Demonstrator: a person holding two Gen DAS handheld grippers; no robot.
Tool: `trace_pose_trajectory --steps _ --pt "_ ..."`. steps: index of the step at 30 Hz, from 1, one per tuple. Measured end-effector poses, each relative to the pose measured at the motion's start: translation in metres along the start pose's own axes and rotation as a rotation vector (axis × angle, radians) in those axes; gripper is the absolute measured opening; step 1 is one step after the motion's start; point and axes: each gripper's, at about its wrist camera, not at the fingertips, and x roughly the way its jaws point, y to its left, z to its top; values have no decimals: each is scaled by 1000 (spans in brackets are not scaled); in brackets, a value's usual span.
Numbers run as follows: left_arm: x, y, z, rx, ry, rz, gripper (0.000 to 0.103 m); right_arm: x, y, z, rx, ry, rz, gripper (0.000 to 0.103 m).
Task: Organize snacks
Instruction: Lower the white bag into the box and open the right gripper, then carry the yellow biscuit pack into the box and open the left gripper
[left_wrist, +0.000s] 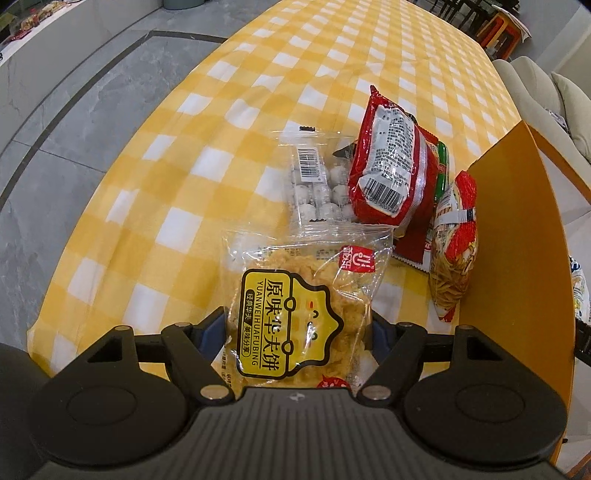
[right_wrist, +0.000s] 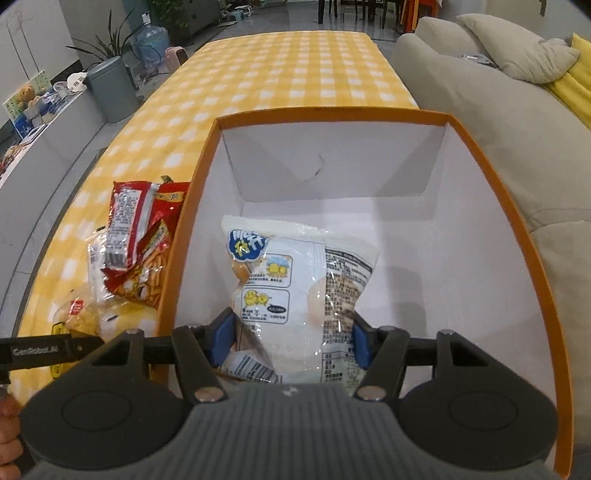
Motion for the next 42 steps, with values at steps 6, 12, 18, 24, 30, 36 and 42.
trace_pose_trajectory --steps 6,12,18,24,30,36,42 --pt "2 1 1 -11 9 -9 86 6 -11 2 79 39 56 74" --pt "1 0 1 -11 5 -18 86 2 -12 0 94 49 114 77" --pt "-15 1 0 -26 -18 -76 86 -23 -24 4 136 1 116 77" --pt "-49 -6 -2 -32 -77 -148 86 -65 -53 8 192 -91 96 77" --pt "-82 -30 -4 -17 -113 -242 85 -97 -79 5 204 -127 86 77" --pt "-107 -90 -6 85 -127 -330 85 -117 -111 3 214 -142 82 77" --pt "-88 -164 -8 184 -52 -411 85 -122 -149 -12 293 -166 79 77"
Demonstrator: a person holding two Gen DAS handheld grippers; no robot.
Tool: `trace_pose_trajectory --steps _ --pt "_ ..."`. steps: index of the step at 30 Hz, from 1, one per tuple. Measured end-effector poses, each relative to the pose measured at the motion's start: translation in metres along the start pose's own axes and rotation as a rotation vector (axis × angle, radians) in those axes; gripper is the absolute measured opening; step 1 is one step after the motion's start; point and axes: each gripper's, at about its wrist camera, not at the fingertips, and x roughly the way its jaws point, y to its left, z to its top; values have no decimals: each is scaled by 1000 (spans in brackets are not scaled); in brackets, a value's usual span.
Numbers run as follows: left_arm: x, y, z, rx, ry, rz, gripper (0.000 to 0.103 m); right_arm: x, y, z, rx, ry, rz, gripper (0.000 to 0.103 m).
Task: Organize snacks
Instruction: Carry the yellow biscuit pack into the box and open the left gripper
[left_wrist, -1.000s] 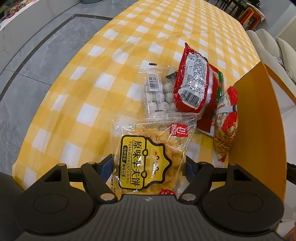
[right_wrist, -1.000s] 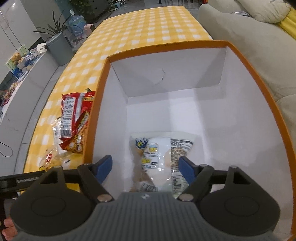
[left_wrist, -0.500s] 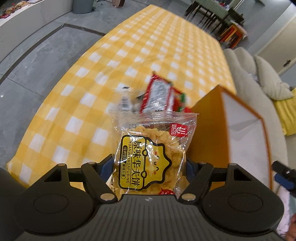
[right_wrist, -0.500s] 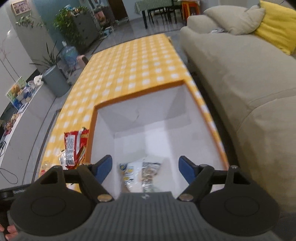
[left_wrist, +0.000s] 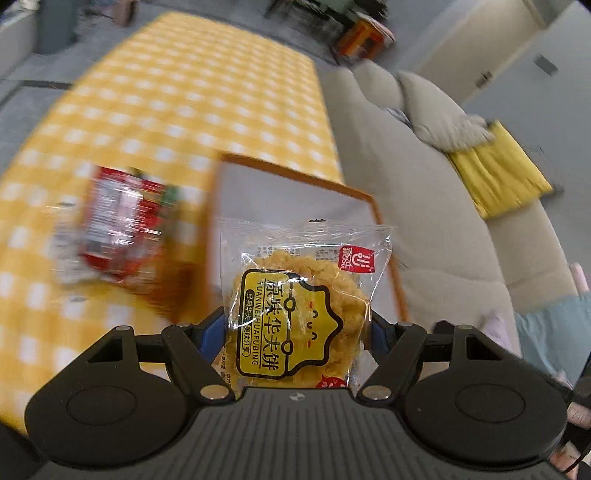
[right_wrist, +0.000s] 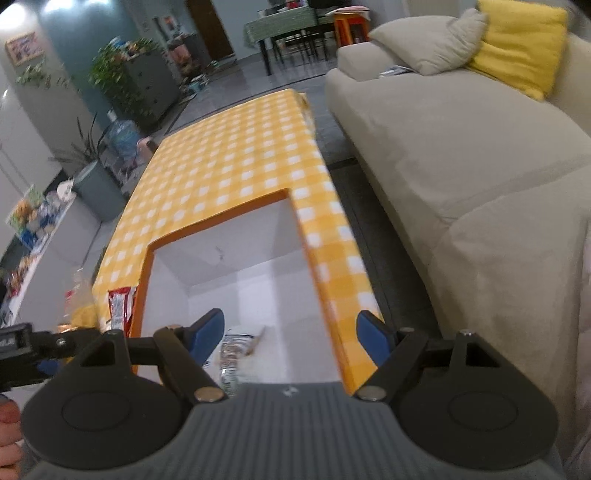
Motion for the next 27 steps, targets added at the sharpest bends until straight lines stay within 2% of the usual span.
trace_pose_trajectory --steps 2,4,10,15,20,22,27 --pt "28 -12 1 1 63 -5 85 1 -14 -2 39 -8 13 77" --pt "57 -20 1 2 121 24 85 2 -26 -4 74 -11 20 77" --pt "124 -30 -3 21 217 168 84 12 -49 -10 150 3 55 77" --pt "154 -27 -9 30 247 262 86 15 -55 -8 181 -4 92 77" --pt "159 -35 -15 57 231 338 85 19 -61 -8 207 6 101 77" --pt "155 -37 -15 47 229 337 85 18 -63 -9 216 8 99 77" --pt "143 -57 -6 66 198 223 85 14 -70 -10 249 -6 101 77"
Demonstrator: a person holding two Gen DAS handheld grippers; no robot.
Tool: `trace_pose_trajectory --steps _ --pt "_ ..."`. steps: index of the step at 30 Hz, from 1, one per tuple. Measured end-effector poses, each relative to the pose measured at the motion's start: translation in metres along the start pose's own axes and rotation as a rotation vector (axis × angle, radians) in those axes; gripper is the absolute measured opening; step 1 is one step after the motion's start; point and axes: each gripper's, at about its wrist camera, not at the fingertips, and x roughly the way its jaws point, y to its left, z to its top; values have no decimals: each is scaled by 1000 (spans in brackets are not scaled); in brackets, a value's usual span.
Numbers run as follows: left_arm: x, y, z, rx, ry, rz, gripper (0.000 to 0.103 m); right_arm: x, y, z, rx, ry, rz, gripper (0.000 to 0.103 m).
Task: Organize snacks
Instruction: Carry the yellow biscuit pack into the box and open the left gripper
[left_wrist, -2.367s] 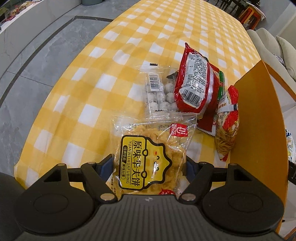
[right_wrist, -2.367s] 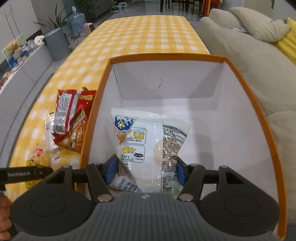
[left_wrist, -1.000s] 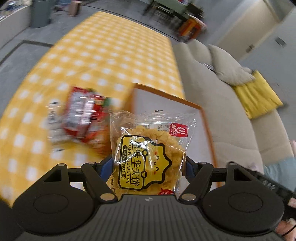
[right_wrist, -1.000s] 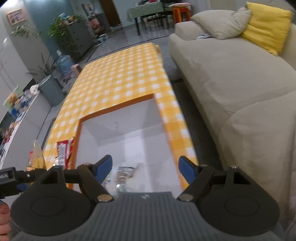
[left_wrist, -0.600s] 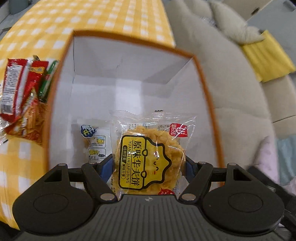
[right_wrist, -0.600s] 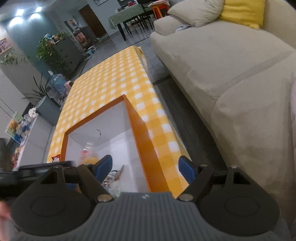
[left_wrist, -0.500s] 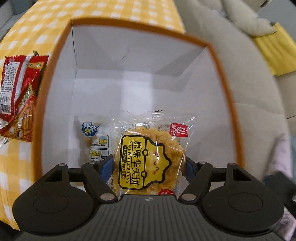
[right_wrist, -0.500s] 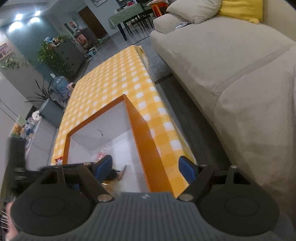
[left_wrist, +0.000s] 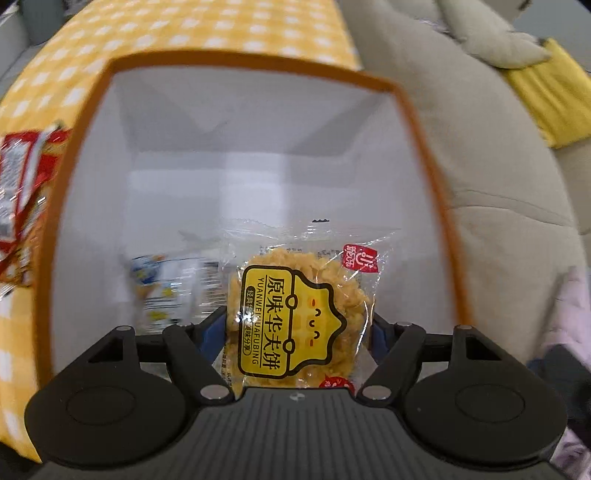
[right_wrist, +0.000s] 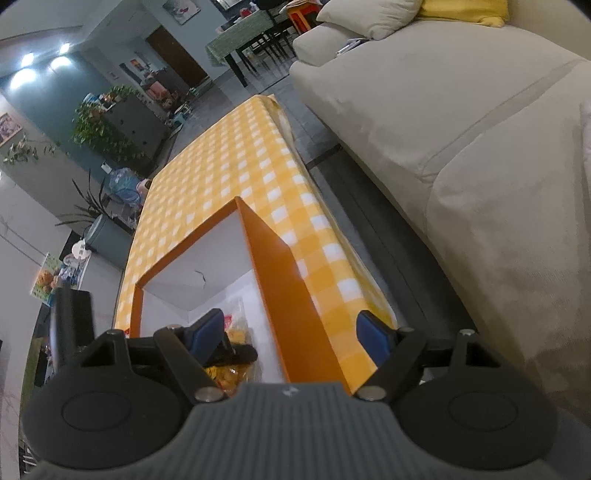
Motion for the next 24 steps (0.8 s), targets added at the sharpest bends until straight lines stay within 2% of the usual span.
trace_pose_trajectory --steps 3,6,9,11,12,14,15,20,24 --pt "9 -20 3 18 27 21 85 -2 0 0 9 -6 3 77" --pt "23 -26 3 13 64 92 85 -5 -2 -1 12 -8 8 77" --pt "29 -18 4 -29 71 56 86 -5 -4 -1 17 -10 9 77" --pt "34 -10 6 -55 113 40 91 -5 -6 0 23 -8 12 77" --pt "37 -5 7 -76 141 15 92 -5 -6 0 27 -7 12 77" --pt "39 2 8 -104 169 -43 101 -4 -6 0 30 -3 12 77" --pt "37 4 7 -108 169 -59 101 -4 -6 0 29 -1 14 77" --pt "24 -1 5 -31 100 -20 102 -2 -5 0 27 6 14 77" --pt "11 -5 4 13 63 -43 102 -2 -4 1 21 6 18 77"
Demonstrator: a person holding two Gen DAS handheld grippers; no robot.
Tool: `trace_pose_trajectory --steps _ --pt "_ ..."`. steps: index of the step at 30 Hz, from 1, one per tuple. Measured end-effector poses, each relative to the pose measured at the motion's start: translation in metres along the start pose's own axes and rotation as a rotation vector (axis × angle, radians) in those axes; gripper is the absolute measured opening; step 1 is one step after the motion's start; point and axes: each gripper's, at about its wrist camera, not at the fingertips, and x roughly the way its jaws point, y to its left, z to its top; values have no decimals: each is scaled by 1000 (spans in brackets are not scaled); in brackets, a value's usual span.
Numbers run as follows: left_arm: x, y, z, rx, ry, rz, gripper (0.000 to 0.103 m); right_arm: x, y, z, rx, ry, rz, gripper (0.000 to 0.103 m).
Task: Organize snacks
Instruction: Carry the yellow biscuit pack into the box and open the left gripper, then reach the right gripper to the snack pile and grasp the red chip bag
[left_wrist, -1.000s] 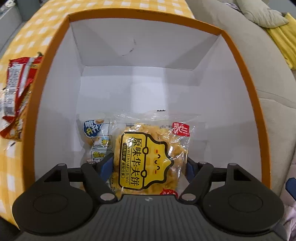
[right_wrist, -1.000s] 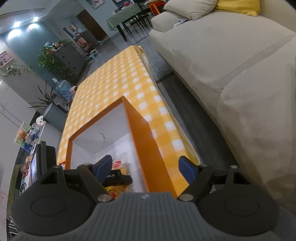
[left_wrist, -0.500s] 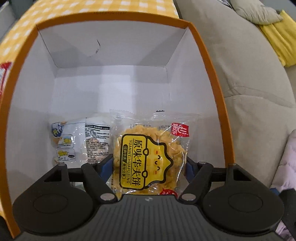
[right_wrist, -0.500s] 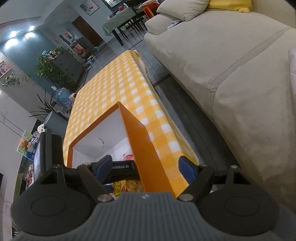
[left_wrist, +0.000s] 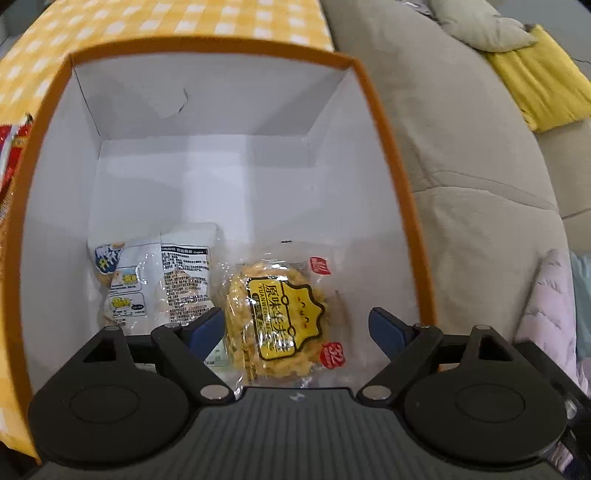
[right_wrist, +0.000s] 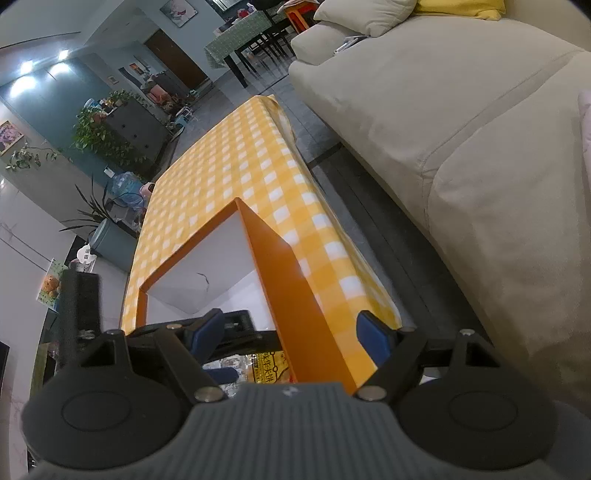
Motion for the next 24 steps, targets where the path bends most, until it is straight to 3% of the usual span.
trace_pose_trajectory --steps 6,14,24 --pt "-29 6 -4 -7 -38 11 102 -6 4 4 -17 5 -4 77" --pt "-90 15 -21 50 -77 73 102 -8 28 1 -139 26 -101 77" --pt "-141 55 -43 57 -114 91 102 -11 62 -13 -270 33 -129 77"
